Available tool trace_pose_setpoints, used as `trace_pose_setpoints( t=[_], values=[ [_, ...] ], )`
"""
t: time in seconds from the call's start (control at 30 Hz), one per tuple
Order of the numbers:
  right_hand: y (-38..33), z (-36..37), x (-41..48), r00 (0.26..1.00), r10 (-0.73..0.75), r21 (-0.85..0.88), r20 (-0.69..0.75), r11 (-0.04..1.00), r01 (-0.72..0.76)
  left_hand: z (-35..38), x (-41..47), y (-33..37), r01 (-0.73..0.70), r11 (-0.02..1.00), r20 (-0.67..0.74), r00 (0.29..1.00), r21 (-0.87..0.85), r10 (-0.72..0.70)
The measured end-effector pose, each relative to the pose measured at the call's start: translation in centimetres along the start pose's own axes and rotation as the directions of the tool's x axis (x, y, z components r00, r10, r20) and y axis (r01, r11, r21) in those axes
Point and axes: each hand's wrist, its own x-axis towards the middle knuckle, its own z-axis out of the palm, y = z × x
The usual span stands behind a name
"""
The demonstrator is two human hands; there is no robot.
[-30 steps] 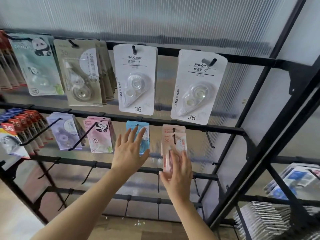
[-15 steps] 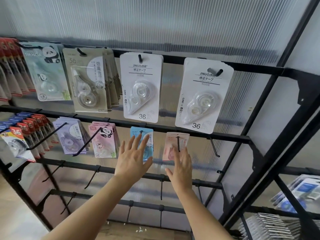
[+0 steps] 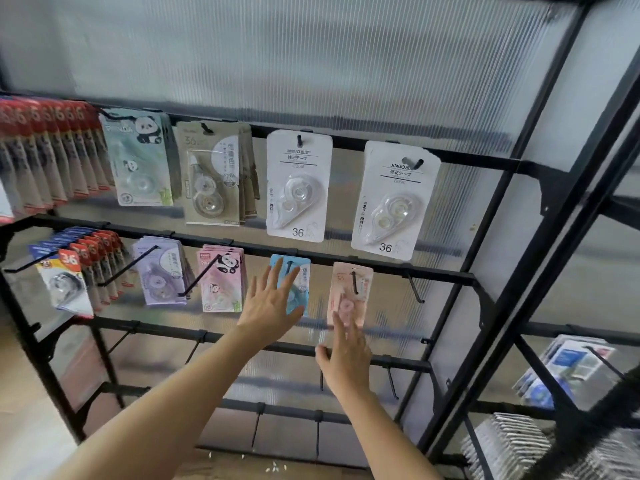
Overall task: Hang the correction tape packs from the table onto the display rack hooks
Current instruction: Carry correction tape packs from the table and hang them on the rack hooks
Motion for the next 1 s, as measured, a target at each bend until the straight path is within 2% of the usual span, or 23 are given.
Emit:
trace_pose_setpoints(
  t=[0.1, 0.33, 0.47, 0.6, 0.7, 0.8, 1.0],
  values=[
    [-1.1, -1.3, -2.7, 0.997, 0.028, -0.066, 0.068, 0.998, -0.023, -0.6, -4.1, -2.3, -0.062, 0.998, -0.016, 0.998, -0.030, 0.062],
    [-8.4, -1.2, -12.9, 0.988, 0.004, -0.095, 0.154, 0.995, 0.010, -1.3, -18.6, -9.3, 0.046, 0.999, 0.043, 0.998, 0.008, -0.046],
    [-15.1, 0.2, -19.5, 0.967, -0.087, -0.062, 0.238, 0.993, 0.105, -2.4, -28.0, -14.5, 0.191, 0.981, 0.028, 0.981, -0.022, -0.190],
    [-22.5, 2.9, -25.5, 0.924, -0.206, 0.015, 0.322, 0.977, 0.213, -3.5, -38.1, -18.9, 0.361, 0.930, 0.022, 0.932, -0.073, -0.361],
    [-28.1, 5.5, -29.8, 0.859, -0.314, 0.083, 0.405, 0.948, 0.307, -4.0, -45.2, -22.5, 0.494, 0.867, 0.024, 0.869, -0.057, -0.494],
    [-33.8, 8.1, -33.6, 0.775, -0.435, 0.145, 0.459, 0.897, 0.418, -3.5, -51.7, -26.2, 0.639, 0.767, 0.015, 0.769, -0.068, -0.639],
    [-44.9, 12.8, -40.7, 0.518, -0.695, 0.286, 0.498, 0.696, 0.659, -3.5, -62.1, -31.9, 0.829, 0.548, -0.035, 0.548, -0.117, -0.836]
  ],
)
